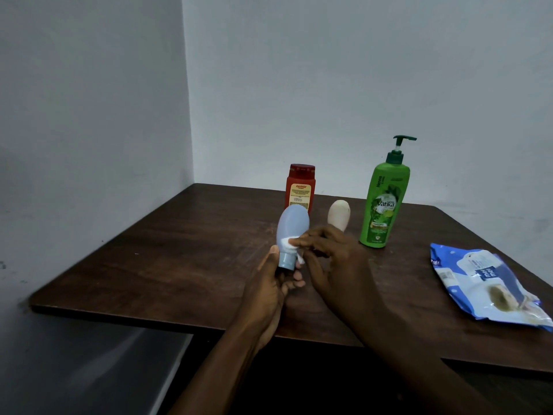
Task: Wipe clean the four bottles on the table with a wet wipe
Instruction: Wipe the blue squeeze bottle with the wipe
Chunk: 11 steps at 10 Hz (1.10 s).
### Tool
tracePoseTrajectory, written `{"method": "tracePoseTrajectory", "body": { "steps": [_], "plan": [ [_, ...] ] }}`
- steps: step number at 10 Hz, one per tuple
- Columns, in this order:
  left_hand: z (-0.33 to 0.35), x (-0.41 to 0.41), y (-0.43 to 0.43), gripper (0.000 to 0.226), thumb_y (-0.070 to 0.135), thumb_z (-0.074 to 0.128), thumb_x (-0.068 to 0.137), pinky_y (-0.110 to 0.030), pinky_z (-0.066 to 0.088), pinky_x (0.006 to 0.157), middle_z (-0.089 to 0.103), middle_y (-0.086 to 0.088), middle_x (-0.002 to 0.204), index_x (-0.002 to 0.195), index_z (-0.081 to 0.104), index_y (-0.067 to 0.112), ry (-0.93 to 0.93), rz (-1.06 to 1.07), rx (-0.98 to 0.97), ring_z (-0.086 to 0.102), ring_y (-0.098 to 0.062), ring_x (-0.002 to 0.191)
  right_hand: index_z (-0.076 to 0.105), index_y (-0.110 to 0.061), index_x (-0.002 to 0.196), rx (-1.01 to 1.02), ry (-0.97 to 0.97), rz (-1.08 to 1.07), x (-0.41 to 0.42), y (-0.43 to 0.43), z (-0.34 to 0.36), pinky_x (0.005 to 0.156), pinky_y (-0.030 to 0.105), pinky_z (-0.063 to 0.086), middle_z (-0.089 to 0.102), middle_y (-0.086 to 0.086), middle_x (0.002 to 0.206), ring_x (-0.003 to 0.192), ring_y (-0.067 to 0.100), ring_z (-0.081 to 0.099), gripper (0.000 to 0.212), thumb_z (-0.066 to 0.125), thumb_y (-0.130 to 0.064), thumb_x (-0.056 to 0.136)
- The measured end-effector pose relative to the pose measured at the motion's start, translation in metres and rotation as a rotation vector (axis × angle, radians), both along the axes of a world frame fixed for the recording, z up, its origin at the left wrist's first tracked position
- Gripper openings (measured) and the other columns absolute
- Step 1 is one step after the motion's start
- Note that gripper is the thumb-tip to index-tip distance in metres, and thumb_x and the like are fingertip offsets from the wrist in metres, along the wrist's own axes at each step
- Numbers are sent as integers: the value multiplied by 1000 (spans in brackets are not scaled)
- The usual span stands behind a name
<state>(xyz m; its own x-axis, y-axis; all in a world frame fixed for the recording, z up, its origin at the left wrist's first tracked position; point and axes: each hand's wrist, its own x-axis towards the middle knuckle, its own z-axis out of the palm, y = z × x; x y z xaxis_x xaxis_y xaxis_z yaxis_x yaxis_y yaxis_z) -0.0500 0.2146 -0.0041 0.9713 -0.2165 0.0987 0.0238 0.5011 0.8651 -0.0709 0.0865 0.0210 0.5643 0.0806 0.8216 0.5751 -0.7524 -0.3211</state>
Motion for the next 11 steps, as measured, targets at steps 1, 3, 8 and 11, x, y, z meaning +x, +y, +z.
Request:
{"method": "tracePoseTrajectory", "body": {
  "steps": [1, 3, 8, 11],
  "plan": [
    [-1, 2, -1, 38, 32, 37, 105, -26, 52, 62, 64, -7, 78, 119, 61, 5, 7, -20, -29, 57, -14, 65, 77, -14, 106, 91, 15, -47, 12, -6, 13, 81, 8, 49, 68, -4, 102, 90, -2, 63, 24, 72, -2, 87],
    [-2, 2, 0, 39, 35, 35, 106, -27, 55, 57, 67, -5, 73, 115, 60, 7, 16, -61, -34, 58, -13, 62, 79, -15, 101, 177, 36, -61, 34, -11, 38, 73, 6, 49, 71, -8, 98, 88, -6, 64, 19, 72, -6, 87],
    [-19, 10, -2, 48, 56, 44, 94, -23, 58, 67, 72, 3, 79, 99, 69, 16, 66, -28, -21, 69, -7, 71, 77, -22, 109, 91, 110, 47, -9, 5, -7, 87, 15, 53, 70, -8, 108, 102, -2, 65, 28, 71, -4, 87],
    [-8, 9, -8, 58, 64, 46, 91, -25, 53, 75, 72, -5, 83, 107, 64, 11, 8, -160, -11, 68, -21, 77, 78, -19, 105, 105, 34, 33, -12, -3, 2, 85, 13, 51, 70, -6, 103, 99, -2, 65, 28, 73, 0, 85]
  ]
}}
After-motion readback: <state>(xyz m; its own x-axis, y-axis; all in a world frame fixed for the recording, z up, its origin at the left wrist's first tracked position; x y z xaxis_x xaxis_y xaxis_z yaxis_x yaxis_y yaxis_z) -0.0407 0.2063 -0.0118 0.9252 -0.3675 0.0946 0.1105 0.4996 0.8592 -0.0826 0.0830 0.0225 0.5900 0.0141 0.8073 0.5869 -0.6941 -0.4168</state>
